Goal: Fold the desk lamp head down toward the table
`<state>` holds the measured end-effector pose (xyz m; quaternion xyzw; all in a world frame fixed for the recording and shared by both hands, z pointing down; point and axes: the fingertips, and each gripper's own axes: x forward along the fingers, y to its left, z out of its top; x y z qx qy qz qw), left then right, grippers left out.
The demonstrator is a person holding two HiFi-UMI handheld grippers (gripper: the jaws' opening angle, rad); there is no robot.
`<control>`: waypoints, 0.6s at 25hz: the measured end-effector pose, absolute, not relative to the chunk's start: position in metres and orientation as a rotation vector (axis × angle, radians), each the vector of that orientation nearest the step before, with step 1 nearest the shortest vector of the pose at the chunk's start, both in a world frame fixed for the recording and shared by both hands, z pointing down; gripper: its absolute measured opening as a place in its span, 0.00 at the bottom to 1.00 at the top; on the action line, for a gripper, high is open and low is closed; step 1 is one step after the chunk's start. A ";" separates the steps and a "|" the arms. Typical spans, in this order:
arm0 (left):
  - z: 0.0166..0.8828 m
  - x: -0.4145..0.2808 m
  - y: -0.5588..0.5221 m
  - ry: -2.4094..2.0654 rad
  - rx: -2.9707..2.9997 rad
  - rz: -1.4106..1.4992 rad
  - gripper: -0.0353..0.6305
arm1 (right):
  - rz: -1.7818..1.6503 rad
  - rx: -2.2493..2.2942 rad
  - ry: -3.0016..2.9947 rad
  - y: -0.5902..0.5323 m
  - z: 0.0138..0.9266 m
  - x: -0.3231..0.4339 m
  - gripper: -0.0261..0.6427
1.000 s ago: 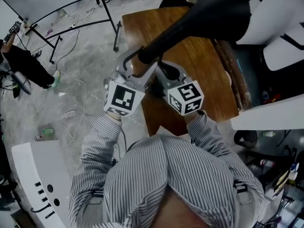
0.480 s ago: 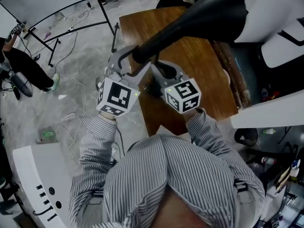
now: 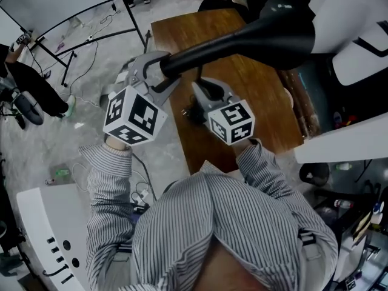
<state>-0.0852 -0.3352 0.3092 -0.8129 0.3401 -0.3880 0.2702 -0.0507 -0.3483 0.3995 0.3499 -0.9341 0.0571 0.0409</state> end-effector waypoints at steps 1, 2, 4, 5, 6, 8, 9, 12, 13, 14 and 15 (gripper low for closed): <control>0.306 -0.086 -0.334 0.894 -2.168 -1.069 0.40 | 0.174 1.076 -2.860 -0.348 0.400 -0.050 0.10; 0.302 -0.087 -0.334 0.872 -2.148 -1.091 0.40 | 0.174 1.082 -2.858 -0.348 0.400 -0.050 0.10; 0.296 -0.089 -0.333 0.824 -2.114 -1.140 0.40 | 0.176 1.096 -2.856 -0.349 0.399 -0.051 0.10; 0.294 -0.090 -0.333 0.796 -2.097 -1.169 0.40 | 0.177 1.102 -2.854 -0.349 0.399 -0.051 0.10; 0.291 -0.090 -0.333 0.767 -2.080 -1.200 0.40 | 0.177 1.106 -2.853 -0.350 0.398 -0.051 0.10; 0.286 -0.091 -0.333 0.701 -2.042 -1.268 0.40 | 0.178 1.111 -2.850 -0.351 0.399 -0.052 0.10; 0.283 -0.090 -0.333 0.666 -2.020 -1.301 0.40 | 0.178 1.113 -2.847 -0.351 0.399 -0.051 0.10; 0.271 -0.089 -0.331 0.575 -1.949 -1.385 0.40 | 0.181 1.126 -2.842 -0.350 0.399 -0.052 0.10; 0.267 -0.088 -0.330 0.550 -1.928 -1.408 0.40 | 0.182 1.132 -2.841 -0.349 0.399 -0.052 0.10; 0.265 -0.088 -0.329 0.528 -1.911 -1.426 0.40 | 0.182 1.137 -2.840 -0.349 0.399 -0.052 0.10; 0.263 -0.087 -0.329 0.509 -1.898 -1.442 0.40 | 0.181 1.139 -2.838 -0.349 0.399 -0.052 0.10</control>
